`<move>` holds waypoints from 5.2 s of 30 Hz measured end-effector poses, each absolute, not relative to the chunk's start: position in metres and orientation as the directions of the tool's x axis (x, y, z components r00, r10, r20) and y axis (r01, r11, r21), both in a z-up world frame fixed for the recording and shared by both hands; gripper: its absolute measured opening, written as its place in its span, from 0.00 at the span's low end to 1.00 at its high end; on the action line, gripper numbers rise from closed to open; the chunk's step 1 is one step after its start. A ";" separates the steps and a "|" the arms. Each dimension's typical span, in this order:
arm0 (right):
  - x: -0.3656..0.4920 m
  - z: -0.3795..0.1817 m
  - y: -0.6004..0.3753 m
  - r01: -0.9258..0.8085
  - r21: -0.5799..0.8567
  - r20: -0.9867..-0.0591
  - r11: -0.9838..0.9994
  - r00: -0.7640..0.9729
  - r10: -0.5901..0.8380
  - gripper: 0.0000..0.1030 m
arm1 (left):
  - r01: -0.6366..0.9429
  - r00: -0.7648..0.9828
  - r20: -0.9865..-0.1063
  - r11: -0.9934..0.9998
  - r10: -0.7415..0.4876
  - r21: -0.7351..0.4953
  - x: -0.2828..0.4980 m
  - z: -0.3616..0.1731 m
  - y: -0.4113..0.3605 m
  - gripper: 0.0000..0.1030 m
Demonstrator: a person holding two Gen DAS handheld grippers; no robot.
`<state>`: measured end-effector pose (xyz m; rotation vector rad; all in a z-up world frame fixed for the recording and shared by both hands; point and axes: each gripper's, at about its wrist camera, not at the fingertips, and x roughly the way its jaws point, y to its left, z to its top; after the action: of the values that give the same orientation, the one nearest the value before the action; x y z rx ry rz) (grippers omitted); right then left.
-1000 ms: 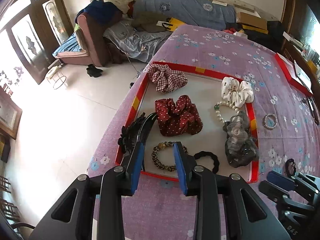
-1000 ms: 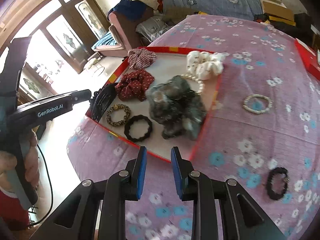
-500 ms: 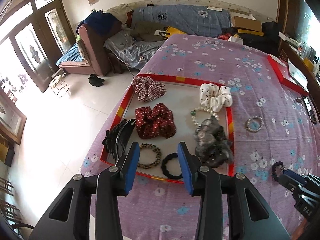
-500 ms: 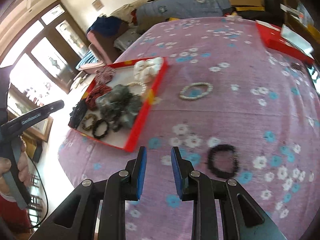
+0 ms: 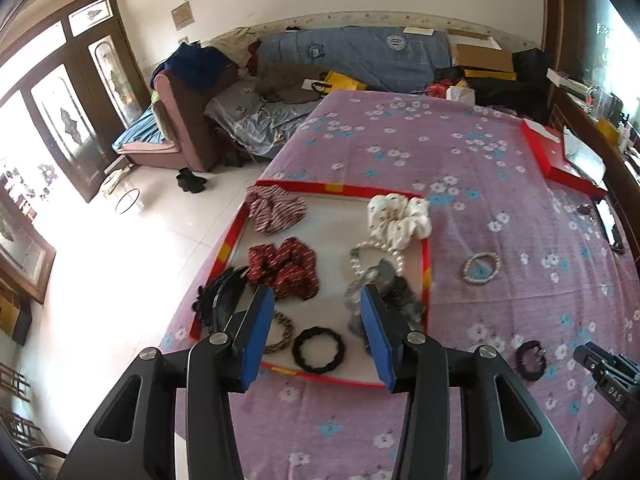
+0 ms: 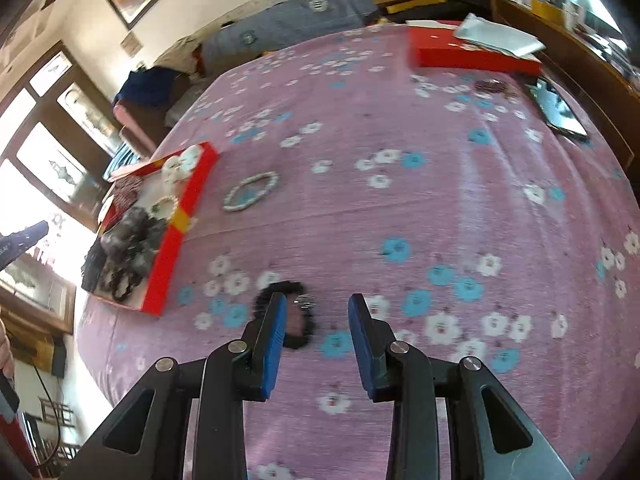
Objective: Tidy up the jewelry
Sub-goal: 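Move the left gripper to the white bead bracelet while the right moves to the black hair tie, then grasp the white bead bracelet with the left gripper while the right grasps the black hair tie, then carry the white bead bracelet with the left gripper while the right carries the hair tie toward the tray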
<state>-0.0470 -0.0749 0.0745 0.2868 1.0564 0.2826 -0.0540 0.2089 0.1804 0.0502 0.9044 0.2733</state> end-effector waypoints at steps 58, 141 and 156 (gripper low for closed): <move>-0.027 0.030 -0.027 -0.140 0.272 -0.873 0.952 0.381 0.305 0.11 | 0.196 0.226 -0.969 0.979 -0.103 -0.059 0.118 0.018 0.080 0.05; -0.055 0.128 -0.030 -0.177 0.311 -0.752 0.934 0.555 0.356 0.08 | 0.061 0.620 -0.784 0.998 -0.030 0.010 -0.044 0.173 0.155 0.05; -0.053 0.152 0.023 -0.237 0.283 -0.733 0.929 0.571 0.369 0.08 | -0.007 0.649 -0.760 0.999 0.038 0.044 -0.053 0.188 0.210 0.05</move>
<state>-0.0531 0.0225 0.1524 0.1600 0.8958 0.3570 -0.0534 0.2099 0.1880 0.0380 0.8639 0.0255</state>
